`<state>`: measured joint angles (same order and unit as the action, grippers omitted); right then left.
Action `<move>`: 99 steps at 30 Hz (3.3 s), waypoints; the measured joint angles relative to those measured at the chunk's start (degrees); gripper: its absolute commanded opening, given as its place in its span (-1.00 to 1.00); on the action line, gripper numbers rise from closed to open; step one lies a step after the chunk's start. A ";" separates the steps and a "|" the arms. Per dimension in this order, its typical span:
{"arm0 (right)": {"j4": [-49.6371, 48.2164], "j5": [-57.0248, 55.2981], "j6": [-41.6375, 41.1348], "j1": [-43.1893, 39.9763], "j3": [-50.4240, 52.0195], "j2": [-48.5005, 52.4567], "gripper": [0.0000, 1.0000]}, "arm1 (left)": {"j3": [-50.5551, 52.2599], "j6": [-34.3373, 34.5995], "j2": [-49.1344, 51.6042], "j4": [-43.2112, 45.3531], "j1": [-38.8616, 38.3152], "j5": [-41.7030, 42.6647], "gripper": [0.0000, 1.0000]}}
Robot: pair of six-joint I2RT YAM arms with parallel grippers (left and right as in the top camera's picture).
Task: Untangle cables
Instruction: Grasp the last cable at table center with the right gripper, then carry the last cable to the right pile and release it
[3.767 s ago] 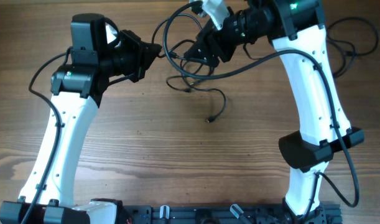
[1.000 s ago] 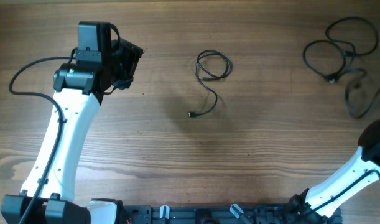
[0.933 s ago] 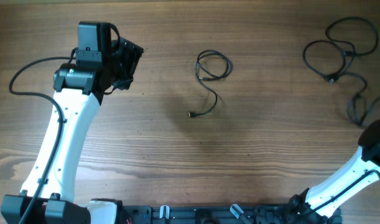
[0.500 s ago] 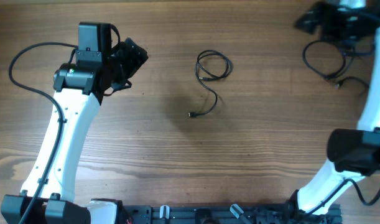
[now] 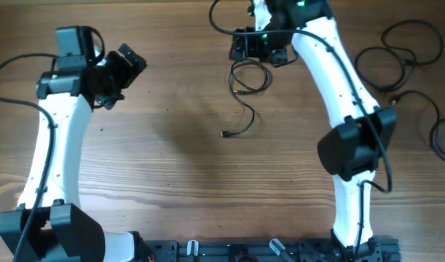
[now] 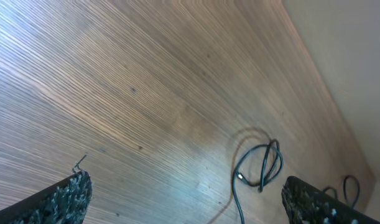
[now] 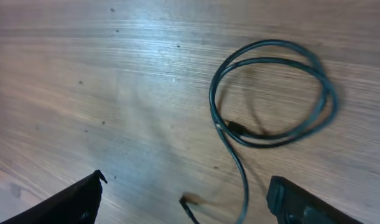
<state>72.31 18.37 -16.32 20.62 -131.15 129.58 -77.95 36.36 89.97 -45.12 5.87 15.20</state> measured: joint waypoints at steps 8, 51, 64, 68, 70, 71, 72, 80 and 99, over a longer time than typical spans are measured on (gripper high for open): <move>-0.28 0.07 -4.33 1.70 0.11 6.21 0.64 | 0.00 -2.05 0.02 -2.03 0.90 -0.57 1.00; -14.51 -2.56 -11.04 2.75 0.74 18.49 -0.91 | 0.00 -2.29 0.02 -2.05 0.90 -0.76 1.00; -1.75 -2.51 -4.31 -15.43 0.04 -20.70 -0.91 | 0.00 -2.67 0.02 -2.05 0.90 -0.76 1.00; 4.83 -5.20 -4.52 -31.12 -0.20 -25.35 -0.91 | 0.00 -2.67 0.02 -2.05 0.90 -0.79 1.00; 6.64 -6.67 -5.31 -36.02 -0.11 -24.83 -0.91 | 0.00 -2.67 0.02 -2.08 0.90 -0.79 1.00; 7.34 -7.96 -5.95 -39.98 0.04 -24.52 -0.91 | 0.00 -2.67 0.02 -2.03 0.90 -0.79 1.00; 7.39 -8.72 -6.40 -44.24 0.17 -24.11 -0.91 | 0.00 -2.69 0.02 -2.05 0.90 -0.79 1.00; -2.10 -11.15 -7.43 -60.04 0.31 -16.02 -0.91 | 0.00 -2.69 0.02 -2.05 0.90 -0.79 1.00; -9.79 -12.50 -6.86 -60.63 0.52 6.19 0.77 | 0.00 -2.67 0.02 -2.10 0.90 -0.76 1.00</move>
<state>62.52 5.87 -23.18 -40.01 -130.63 135.76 -77.95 33.69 90.00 -47.22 6.76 14.44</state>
